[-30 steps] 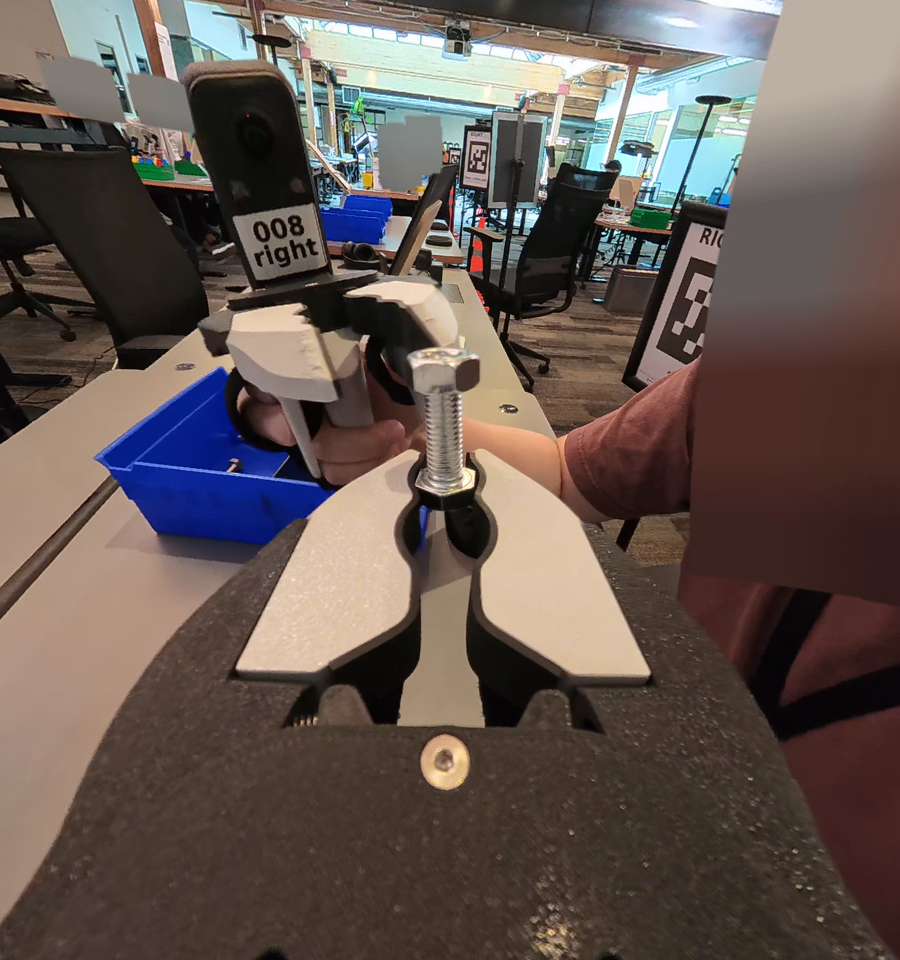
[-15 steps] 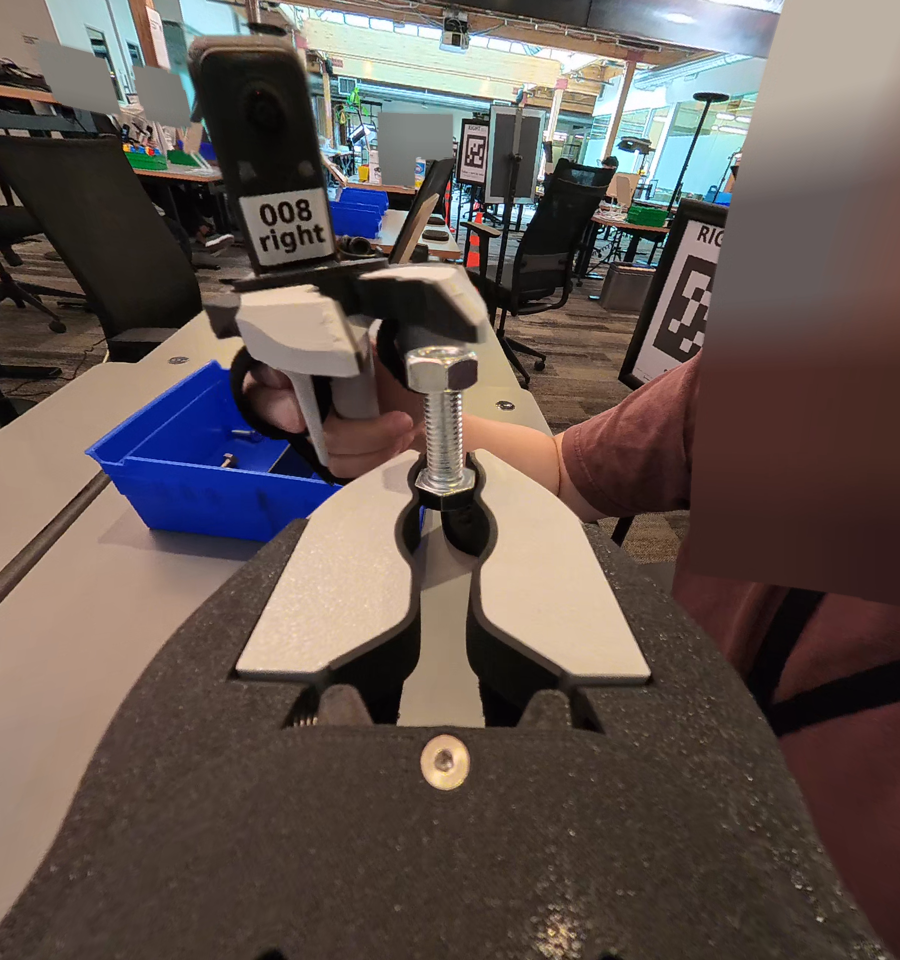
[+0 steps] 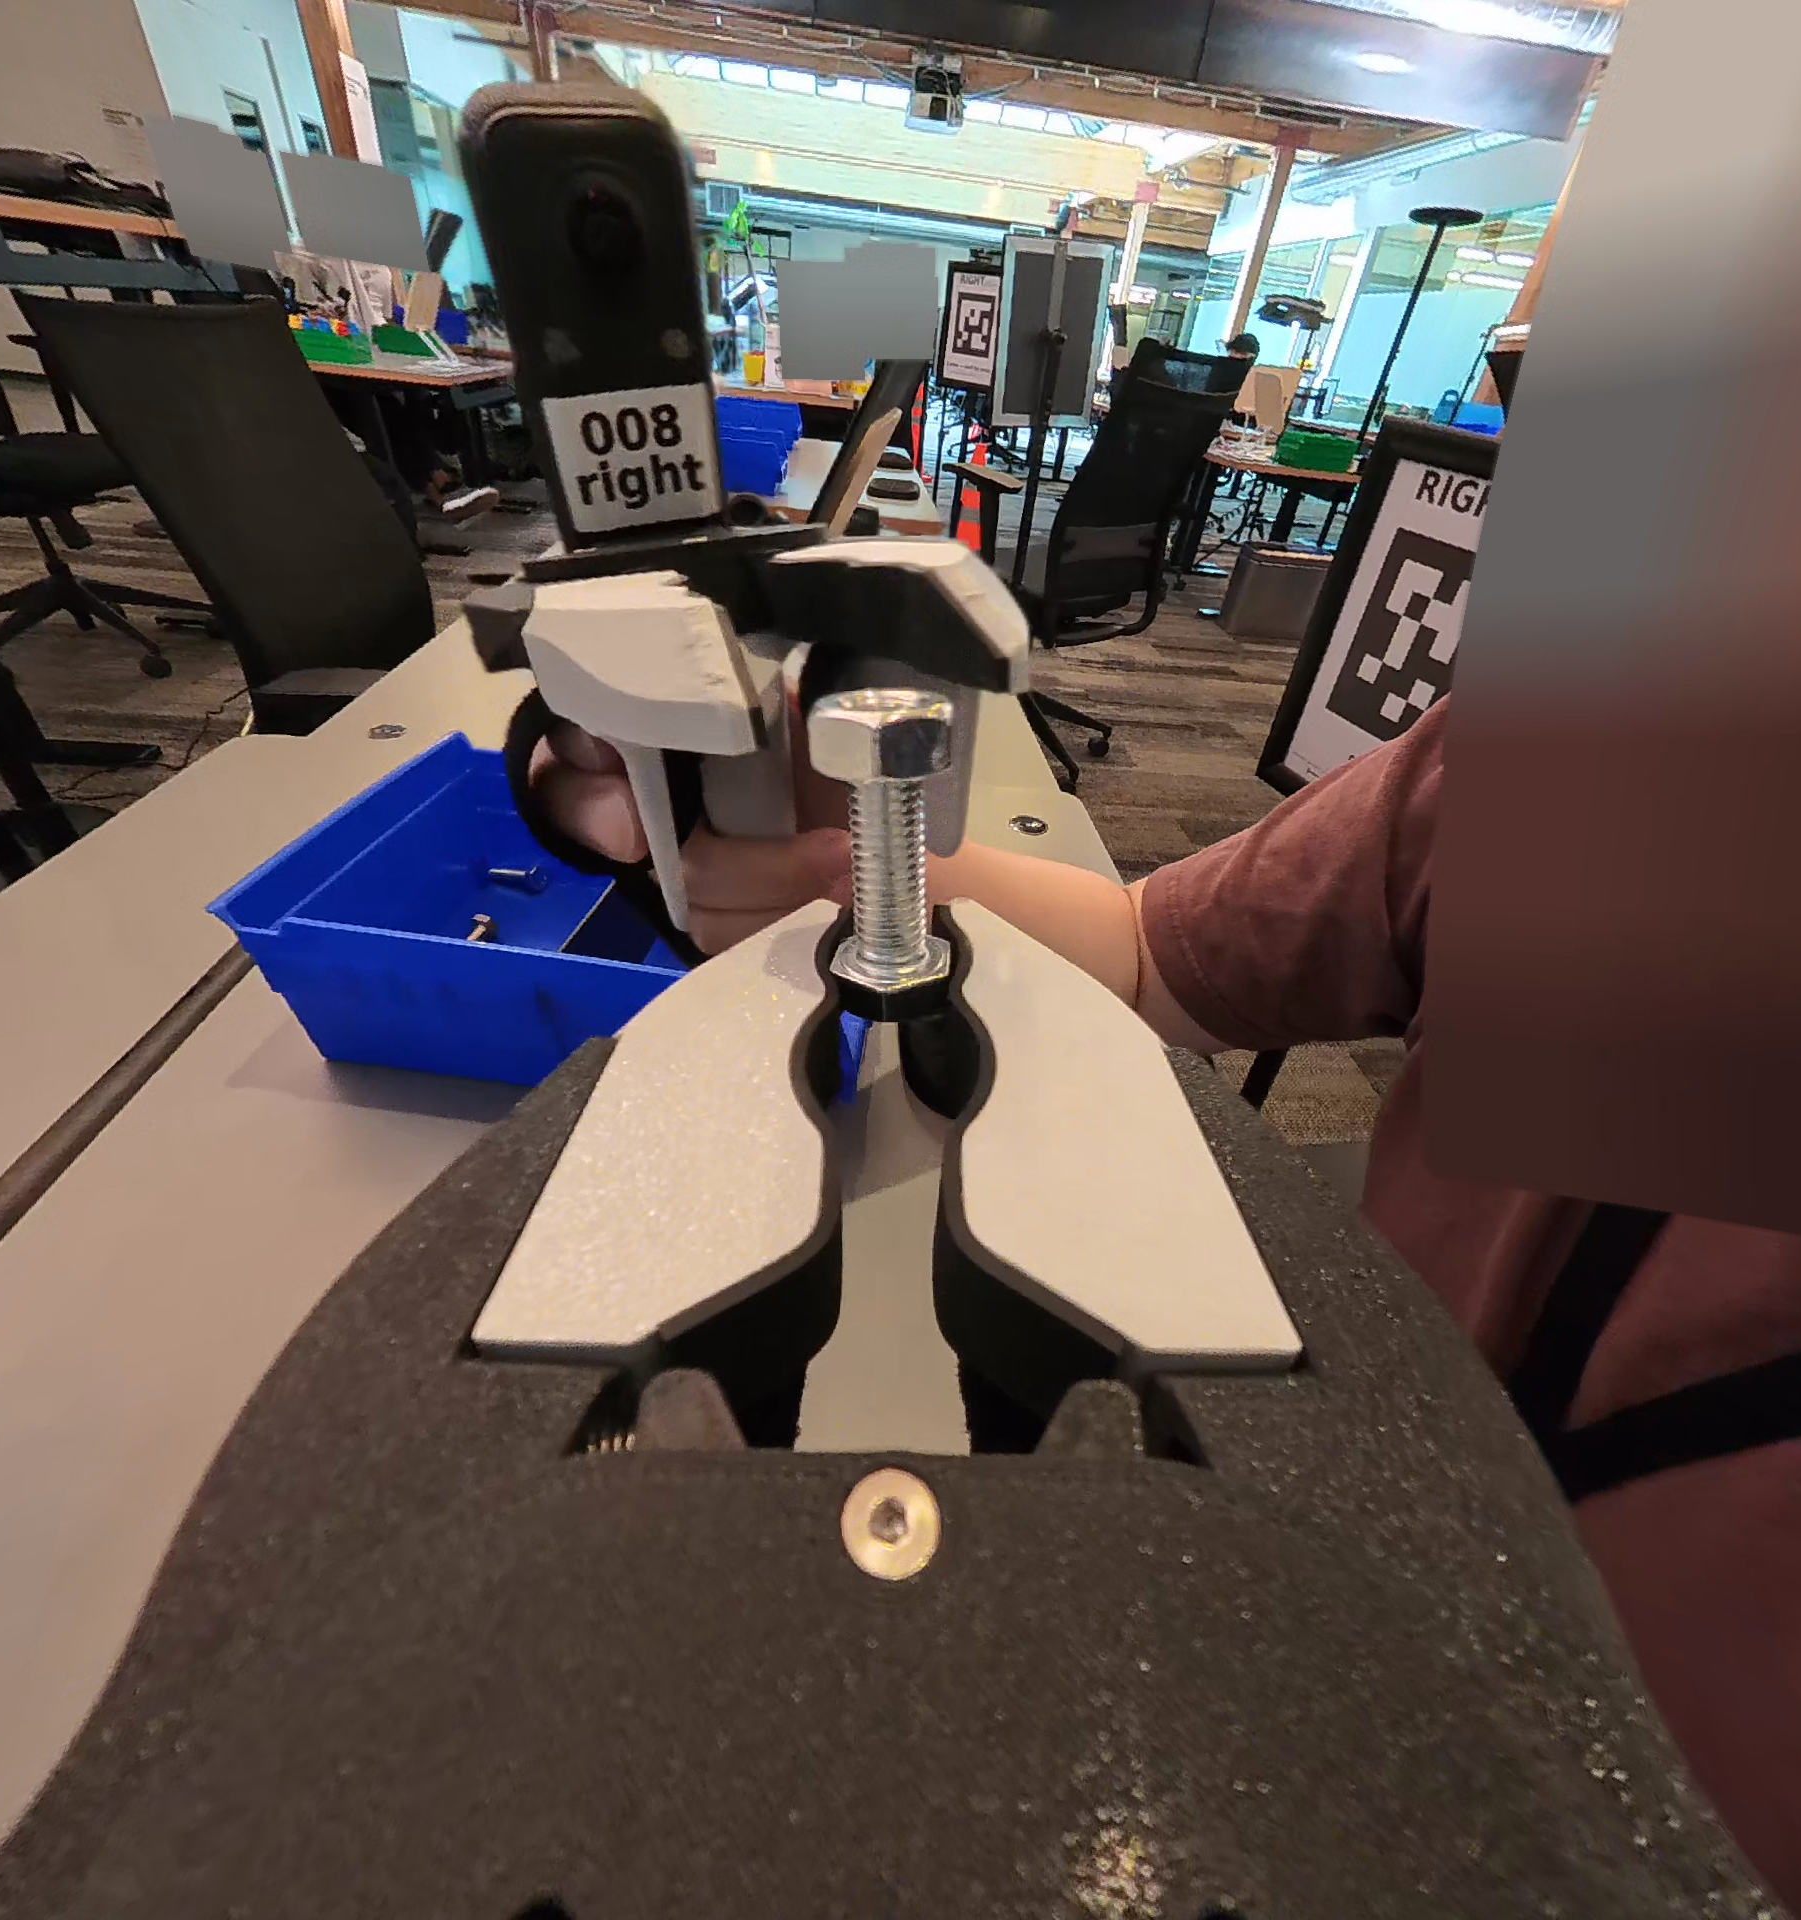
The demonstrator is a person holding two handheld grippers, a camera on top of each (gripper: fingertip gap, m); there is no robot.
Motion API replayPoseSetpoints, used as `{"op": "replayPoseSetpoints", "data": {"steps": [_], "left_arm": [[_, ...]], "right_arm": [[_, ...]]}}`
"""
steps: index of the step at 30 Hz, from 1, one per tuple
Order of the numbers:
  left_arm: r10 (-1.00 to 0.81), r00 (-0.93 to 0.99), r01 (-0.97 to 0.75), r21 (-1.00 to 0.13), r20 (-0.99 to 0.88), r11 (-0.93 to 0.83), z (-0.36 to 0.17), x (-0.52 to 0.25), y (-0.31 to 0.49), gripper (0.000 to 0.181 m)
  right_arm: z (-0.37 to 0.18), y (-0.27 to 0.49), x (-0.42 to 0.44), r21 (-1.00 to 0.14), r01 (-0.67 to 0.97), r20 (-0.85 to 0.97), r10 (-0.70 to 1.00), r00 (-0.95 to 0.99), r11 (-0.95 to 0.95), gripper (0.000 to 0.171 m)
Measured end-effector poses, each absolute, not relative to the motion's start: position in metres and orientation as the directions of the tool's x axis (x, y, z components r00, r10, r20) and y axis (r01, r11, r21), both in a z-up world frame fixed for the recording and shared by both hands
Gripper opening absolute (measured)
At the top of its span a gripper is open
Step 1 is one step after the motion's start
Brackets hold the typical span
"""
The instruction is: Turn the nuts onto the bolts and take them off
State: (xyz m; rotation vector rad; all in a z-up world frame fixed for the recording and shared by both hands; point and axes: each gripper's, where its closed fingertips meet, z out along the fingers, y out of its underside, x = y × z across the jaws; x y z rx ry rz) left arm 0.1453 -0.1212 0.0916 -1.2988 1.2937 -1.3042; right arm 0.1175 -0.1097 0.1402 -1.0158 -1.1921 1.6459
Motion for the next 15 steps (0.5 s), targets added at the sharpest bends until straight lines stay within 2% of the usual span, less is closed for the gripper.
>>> {"op": "replayPoseSetpoints", "data": {"steps": [6, 11, 15], "left_arm": [[-0.996, -0.049, -0.093, -0.993, 0.076, -0.071, 0.091, 0.146, -0.117, 0.014], [-0.997, -0.012, -0.094, -0.993, 0.072, -0.070, 0.089, 0.145, -0.111, 0.014], [-0.995, 0.101, -0.108, -0.994, 0.008, -0.019, 0.087, 0.143, -0.096, 0.014]], "right_arm": [[0.136, -0.106, 0.107, -0.988, -0.139, -0.048, 0.983, -0.179, -0.074, 0.032], [0.135, -0.104, 0.104, -0.990, -0.124, -0.046, 0.990, -0.135, -0.063, 0.031], [0.133, -0.093, 0.100, -0.993, -0.106, -0.055, 0.998, -0.034, -0.058, 0.031]]}}
